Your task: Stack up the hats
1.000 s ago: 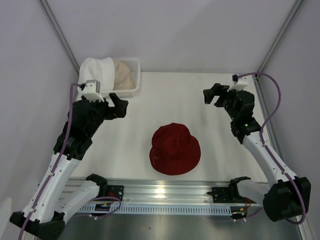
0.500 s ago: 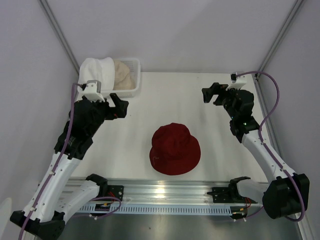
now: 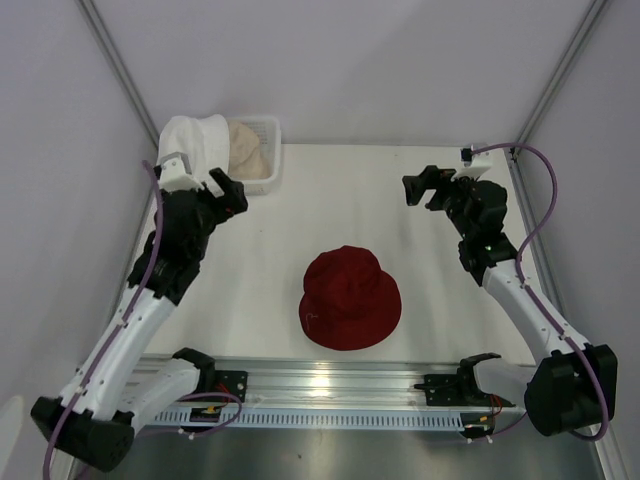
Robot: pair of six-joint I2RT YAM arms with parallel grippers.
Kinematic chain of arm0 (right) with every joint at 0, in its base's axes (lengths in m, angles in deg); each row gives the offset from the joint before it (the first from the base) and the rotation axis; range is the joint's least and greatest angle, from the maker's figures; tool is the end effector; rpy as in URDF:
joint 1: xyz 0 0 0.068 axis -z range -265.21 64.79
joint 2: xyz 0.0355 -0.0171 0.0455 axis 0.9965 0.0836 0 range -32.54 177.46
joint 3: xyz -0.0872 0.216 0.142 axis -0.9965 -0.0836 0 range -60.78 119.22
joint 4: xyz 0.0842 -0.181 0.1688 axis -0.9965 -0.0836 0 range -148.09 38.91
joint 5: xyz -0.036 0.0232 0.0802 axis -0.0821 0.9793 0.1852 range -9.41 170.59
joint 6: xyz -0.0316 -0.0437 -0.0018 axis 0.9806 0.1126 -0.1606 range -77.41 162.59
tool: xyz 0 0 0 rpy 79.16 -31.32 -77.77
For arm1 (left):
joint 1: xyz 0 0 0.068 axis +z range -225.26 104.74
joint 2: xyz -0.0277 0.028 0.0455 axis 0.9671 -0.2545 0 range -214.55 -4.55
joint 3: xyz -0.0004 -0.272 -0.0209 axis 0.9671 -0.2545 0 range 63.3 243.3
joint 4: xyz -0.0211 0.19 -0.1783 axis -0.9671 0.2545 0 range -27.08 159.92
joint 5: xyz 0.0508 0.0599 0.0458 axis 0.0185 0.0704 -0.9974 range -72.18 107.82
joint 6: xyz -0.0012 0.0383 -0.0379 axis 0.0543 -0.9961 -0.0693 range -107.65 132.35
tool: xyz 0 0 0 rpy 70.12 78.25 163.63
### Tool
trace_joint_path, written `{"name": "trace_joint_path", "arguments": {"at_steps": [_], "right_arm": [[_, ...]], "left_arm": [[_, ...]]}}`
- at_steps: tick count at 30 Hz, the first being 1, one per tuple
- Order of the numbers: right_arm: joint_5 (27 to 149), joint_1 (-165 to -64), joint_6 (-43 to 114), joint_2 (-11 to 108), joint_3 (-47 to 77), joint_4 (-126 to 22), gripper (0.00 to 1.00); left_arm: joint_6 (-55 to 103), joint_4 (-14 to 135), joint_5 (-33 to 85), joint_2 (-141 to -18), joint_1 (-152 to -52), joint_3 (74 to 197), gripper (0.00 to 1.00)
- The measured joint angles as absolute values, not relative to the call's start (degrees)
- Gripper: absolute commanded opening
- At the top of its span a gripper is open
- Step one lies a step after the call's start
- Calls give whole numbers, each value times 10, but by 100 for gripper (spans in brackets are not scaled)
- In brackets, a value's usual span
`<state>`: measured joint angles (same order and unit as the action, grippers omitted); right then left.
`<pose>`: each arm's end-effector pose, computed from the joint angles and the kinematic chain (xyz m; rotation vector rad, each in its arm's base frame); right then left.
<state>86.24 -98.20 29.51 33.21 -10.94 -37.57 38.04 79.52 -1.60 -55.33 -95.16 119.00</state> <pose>0.2652 0.0647 0.3402 -0.0758 1.6276 0.4304 0.1896 -0.0561 0.3771 -0.3328 1.7396 -0.2769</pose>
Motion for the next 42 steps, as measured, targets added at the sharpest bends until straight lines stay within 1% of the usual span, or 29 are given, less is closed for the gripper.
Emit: {"name": "trace_joint_path", "arguments": {"at_steps": [2,4,7,9,14,17,18,24,25,26,30,31,32,34,36,37,38,39,42], "right_arm": [[869,-982,293,336,-110,-368,99],[876,-982,293,341,-110,-365,99],[883,-982,293,345,-110,-365,99],[886,-982,293,345,-110,-361,99],[891,-982,293,345,-110,-358,99],[891,-982,293,345,-110,-357,99],[891,-982,293,345,-110,-357,100],[891,-982,293,347,-110,-357,99],[891,-982,293,348,-110,-356,99],[891,-982,293,349,-110,-356,99],[891,-982,294,355,-110,-357,99],[892,-982,294,355,-110,-358,100],[893,-982,294,356,-110,-358,99],[895,-982,296,356,-110,-358,99],[895,-982,296,356,-110,-358,99],[895,-982,296,356,-110,-358,99],[895,-982,296,357,-110,-358,99],[895,-982,296,357,-109,-358,99],[895,-982,297,362,-109,-359,99]], "left_arm": [[390,768,-39,-600,-939,1202,100],[396,762,-56,-673,-916,1254,99],[399,745,-46,-779,-869,1319,98],[403,742,-27,-814,-831,1333,94],[400,739,1,-887,-754,1377,94],[374,729,9,-947,-740,1426,92],[363,719,15,-965,-736,1436,89],[321,679,50,-1056,-716,1468,86],[317,677,53,-1072,-711,1475,83],[312,673,57,-1085,-707,1480,78],[286,638,65,-1121,-695,1486,76],[279,629,66,-1128,-694,1488,74],[271,618,66,-1134,-693,1490,65],[258,599,67,-1142,-693,1494,56],[247,581,67,-1152,-693,1503,32],[241,574,68,-1157,-693,1509,21],[227,567,71,-1164,-693,1517,3],[227,565,74,-1166,-693,1520,1],[207,558,81,-1170,-693,1524,1]]}}
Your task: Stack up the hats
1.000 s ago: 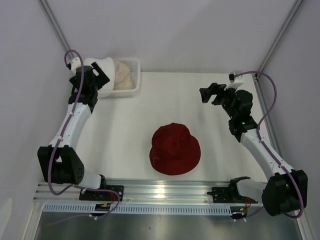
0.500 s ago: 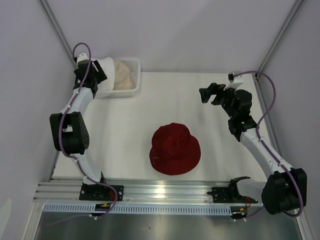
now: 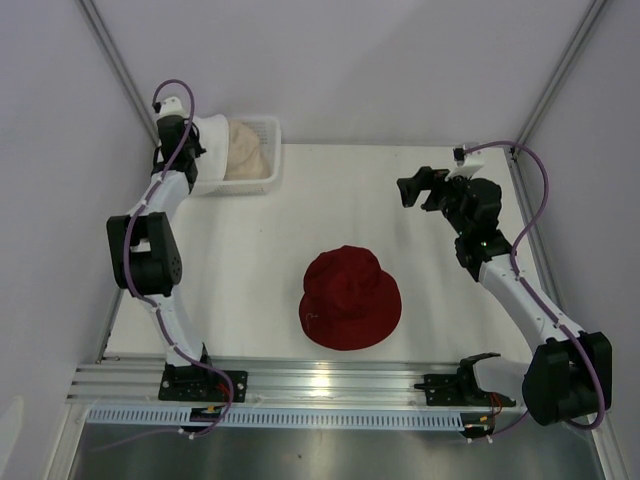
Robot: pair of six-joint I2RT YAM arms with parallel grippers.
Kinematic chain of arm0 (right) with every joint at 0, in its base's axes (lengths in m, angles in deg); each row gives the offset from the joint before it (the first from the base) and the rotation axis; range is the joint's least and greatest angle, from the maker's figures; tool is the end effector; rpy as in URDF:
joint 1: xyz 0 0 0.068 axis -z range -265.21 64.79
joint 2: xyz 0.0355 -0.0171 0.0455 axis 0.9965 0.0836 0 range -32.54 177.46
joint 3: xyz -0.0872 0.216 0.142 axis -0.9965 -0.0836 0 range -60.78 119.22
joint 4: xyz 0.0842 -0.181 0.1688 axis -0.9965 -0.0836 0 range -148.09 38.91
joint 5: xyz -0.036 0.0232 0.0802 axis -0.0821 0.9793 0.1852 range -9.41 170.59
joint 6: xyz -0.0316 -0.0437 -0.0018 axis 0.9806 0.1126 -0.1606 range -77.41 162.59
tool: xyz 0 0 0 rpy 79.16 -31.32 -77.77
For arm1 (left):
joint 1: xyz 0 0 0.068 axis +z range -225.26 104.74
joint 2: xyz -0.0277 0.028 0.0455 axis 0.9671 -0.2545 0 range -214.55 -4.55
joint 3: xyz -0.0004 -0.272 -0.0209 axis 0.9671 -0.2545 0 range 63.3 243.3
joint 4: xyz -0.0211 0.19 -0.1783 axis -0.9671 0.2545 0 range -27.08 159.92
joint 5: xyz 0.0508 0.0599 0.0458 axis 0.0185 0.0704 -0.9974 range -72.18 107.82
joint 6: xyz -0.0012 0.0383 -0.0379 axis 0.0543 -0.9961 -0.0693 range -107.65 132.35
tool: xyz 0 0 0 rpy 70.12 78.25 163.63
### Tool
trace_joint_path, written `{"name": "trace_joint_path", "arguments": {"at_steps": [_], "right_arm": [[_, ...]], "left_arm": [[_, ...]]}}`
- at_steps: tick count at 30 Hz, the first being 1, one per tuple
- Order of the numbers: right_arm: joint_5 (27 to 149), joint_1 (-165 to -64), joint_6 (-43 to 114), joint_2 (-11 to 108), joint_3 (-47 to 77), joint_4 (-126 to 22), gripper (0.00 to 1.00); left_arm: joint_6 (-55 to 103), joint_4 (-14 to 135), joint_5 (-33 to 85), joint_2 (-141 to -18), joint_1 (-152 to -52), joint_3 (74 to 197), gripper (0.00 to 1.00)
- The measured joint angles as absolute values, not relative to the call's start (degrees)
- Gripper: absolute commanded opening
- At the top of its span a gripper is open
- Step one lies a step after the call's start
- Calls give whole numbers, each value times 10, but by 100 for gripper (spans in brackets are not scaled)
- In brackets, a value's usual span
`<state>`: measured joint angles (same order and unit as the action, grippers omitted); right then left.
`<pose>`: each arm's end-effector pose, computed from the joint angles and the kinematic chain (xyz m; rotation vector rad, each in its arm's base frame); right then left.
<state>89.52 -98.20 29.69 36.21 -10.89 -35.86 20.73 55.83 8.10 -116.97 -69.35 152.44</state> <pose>0.2760 0.0693 0.3302 -0.1223 1.6499 0.4726 0.4711 0.0547 0.2854 -0.3468 1.8183 0.1271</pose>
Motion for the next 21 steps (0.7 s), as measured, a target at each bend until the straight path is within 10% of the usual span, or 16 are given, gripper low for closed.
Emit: {"name": "trace_joint_path", "arguments": {"at_steps": [13,21], "right_arm": [[820,-967,277,344,-92,-404,99],[792,-943,252,291,-94,-433,99]], "left_arm": [[182,706,184,-1032,-724,1539,1],[148,760,276,-817,-968,1543,1]]}}
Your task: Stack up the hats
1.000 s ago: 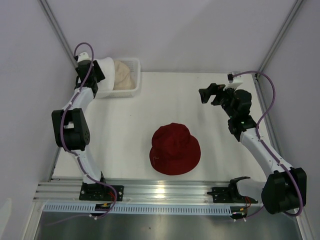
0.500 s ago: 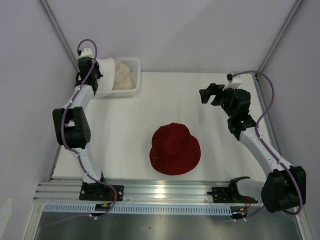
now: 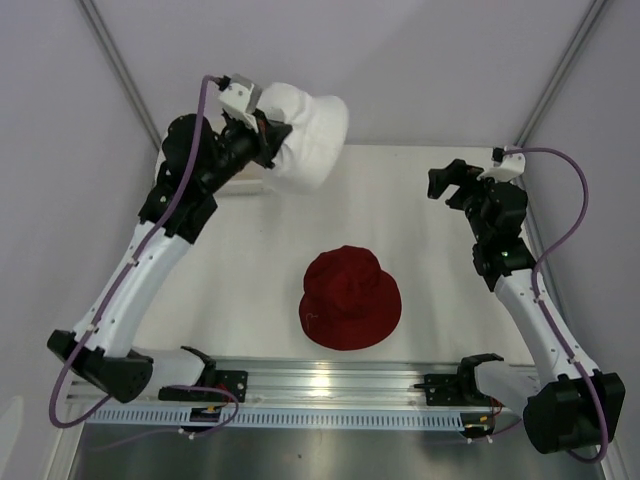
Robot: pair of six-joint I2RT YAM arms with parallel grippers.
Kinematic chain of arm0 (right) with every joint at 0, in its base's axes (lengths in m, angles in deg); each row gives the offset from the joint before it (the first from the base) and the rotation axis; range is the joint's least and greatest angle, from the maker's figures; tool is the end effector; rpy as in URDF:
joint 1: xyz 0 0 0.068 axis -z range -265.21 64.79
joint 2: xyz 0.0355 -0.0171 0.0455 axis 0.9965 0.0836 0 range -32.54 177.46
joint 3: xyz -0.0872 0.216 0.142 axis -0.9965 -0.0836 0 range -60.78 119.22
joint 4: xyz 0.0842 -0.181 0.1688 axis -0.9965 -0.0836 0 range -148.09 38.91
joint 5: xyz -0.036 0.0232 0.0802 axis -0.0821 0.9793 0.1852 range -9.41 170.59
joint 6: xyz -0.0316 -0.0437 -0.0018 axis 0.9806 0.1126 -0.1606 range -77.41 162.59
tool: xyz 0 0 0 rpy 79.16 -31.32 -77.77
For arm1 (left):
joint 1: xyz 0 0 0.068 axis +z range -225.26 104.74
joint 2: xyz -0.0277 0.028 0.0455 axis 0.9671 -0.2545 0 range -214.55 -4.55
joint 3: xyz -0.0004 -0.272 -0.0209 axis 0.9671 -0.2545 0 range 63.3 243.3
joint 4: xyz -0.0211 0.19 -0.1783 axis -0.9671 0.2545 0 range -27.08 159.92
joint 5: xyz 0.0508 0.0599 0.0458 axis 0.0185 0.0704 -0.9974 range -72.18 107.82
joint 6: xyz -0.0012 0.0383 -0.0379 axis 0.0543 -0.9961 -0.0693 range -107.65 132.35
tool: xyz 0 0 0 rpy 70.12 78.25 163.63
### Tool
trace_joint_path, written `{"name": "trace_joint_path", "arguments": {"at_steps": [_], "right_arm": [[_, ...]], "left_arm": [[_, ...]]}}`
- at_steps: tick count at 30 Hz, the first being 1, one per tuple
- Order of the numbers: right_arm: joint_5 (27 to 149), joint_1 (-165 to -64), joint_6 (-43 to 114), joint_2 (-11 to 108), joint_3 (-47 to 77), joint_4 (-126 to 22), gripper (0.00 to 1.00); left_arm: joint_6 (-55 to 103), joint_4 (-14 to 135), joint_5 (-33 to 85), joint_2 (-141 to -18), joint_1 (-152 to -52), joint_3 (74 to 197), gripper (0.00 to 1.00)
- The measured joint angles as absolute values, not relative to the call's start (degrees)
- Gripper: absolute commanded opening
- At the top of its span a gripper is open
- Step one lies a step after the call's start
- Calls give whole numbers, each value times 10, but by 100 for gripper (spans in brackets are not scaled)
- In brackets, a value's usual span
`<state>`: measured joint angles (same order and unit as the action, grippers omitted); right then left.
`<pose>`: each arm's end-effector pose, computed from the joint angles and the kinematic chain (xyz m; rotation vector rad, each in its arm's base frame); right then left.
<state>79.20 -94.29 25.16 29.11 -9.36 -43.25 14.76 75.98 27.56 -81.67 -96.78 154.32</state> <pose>0.2528 0.0395 0.3568 0.1369 1.6172 0.3378 0.2710 -0.1134 0.4896 0.3942 1.5246 -0.4609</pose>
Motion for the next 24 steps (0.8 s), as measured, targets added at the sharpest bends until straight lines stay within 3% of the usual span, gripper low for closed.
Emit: {"name": "trace_joint_path", "arguments": {"at_steps": [5,16,24], "right_arm": [[772,-931,242,241,-117,-458,99],[779,-917,231,169,-159,-475,99],[799,-917,225,169,-159,-486,99]], "left_arm": [[142,786,312,-738,-1070,1491,1],[103,901,248,-695,-1274,1400,1],[104,935,196,-648,-1335,1329,1]]}}
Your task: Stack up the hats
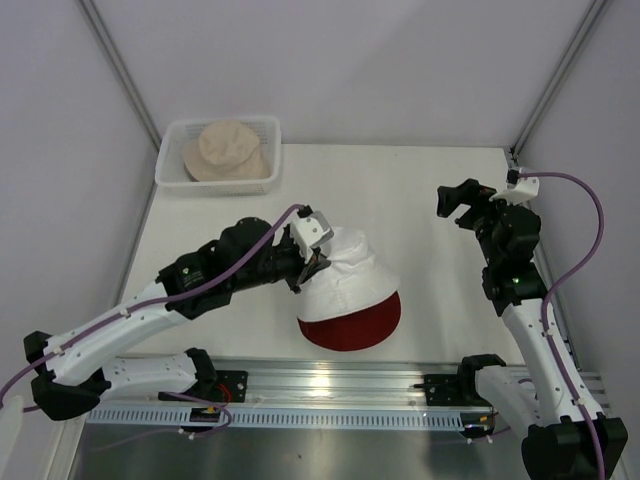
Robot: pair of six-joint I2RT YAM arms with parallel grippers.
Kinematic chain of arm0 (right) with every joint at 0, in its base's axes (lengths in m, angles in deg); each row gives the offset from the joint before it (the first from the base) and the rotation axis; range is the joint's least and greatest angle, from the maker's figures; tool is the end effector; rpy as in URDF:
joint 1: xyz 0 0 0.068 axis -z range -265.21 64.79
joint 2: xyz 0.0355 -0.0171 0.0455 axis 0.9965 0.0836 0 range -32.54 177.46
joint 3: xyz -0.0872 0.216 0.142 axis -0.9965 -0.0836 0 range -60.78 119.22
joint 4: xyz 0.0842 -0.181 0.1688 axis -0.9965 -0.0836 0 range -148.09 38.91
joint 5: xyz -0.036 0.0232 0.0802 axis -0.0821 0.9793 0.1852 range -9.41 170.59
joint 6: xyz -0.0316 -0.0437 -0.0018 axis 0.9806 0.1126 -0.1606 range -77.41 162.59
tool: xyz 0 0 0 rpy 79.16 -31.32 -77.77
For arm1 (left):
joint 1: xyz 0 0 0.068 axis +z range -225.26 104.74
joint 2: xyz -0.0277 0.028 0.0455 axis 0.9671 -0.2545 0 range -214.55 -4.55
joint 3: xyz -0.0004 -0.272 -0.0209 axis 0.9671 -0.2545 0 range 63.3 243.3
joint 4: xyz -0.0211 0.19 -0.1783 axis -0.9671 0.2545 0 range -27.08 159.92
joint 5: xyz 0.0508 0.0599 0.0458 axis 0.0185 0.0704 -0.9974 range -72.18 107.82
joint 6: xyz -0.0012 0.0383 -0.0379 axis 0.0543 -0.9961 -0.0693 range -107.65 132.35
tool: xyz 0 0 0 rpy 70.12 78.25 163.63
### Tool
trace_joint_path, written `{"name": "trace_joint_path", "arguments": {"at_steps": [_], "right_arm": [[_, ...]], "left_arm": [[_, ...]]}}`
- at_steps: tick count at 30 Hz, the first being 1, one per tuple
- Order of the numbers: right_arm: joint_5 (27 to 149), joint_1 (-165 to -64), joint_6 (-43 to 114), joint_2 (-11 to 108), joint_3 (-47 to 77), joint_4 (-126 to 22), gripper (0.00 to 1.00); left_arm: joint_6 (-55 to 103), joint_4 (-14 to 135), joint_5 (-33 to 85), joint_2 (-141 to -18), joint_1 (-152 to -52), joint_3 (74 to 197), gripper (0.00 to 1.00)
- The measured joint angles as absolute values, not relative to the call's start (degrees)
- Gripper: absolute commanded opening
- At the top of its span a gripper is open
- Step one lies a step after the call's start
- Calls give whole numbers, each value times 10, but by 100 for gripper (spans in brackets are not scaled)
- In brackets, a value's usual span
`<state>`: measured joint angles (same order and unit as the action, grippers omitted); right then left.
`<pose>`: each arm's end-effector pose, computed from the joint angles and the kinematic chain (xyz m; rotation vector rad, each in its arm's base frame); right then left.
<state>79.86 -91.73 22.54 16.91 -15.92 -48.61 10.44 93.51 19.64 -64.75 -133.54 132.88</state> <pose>0.2056 0.0230 0.3503 0.2005 1.6062 0.3486 0.1162 -0.1903 0.4021 1.0230 1.7217 -0.6756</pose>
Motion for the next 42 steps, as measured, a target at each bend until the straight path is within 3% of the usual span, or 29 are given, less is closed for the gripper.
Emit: {"name": "trace_joint_path", "arguments": {"at_steps": [12,13,17,19,20,21,24,34,42], "right_arm": [[826,-917,214,170,-166,-506,99],[828,-917,213,169,-168,-507,100],[835,-917,212,168,-169,-519,100],[842,-917,212,167,-169,-528,99],[847,-917,211,167,-169,-531,99],[853,-917,211,167,-169,-534,99],[887,-917,207,165,-169,-551,99],[1039,-919,99,117,-211,-610,99],[1072,-1005,-30,109,-287,-644,94]], "left_arm": [[108,905,260,-582,-1388,1230,4],[109,904,270,-589,-1389,1230,12],[109,885,304,-625,-1392,1229,26],[110,875,315,-644,-1394,1228,45],[114,874,316,-650,-1394,1228,47],[119,873,315,-655,-1395,1228,68],[135,873,292,-654,-1396,1227,99],[210,845,80,-506,-1376,1233,100],[374,816,-15,-507,-1178,1194,99]]}}
